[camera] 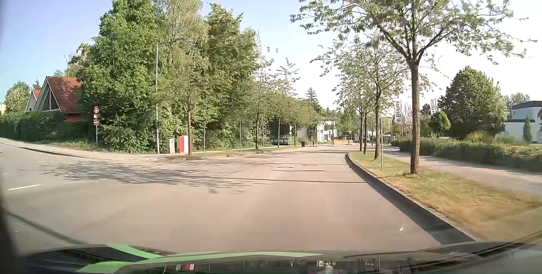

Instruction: Follow the waypoints while adhering to traffic rules and regulations

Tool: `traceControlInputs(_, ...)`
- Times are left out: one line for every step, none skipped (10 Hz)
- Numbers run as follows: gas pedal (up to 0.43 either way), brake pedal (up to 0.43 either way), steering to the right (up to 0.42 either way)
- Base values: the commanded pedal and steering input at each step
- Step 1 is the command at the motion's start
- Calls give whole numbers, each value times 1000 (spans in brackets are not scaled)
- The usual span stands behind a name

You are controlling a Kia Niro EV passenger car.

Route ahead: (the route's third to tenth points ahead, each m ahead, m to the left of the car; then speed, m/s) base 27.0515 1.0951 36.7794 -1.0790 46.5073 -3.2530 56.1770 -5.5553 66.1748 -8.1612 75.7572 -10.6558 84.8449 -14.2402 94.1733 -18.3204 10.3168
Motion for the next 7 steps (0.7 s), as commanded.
traceControlInputs(0, 0, 5)
traceControlInputs(20, 0, 9)
traceControlInputs(20, 0, 14)
traceControlInputs(28, 0, 16)
traceControlInputs(39, 0, 17)
traceControlInputs(87, 0, 18)
traceControlInputs(87, 0, 20)
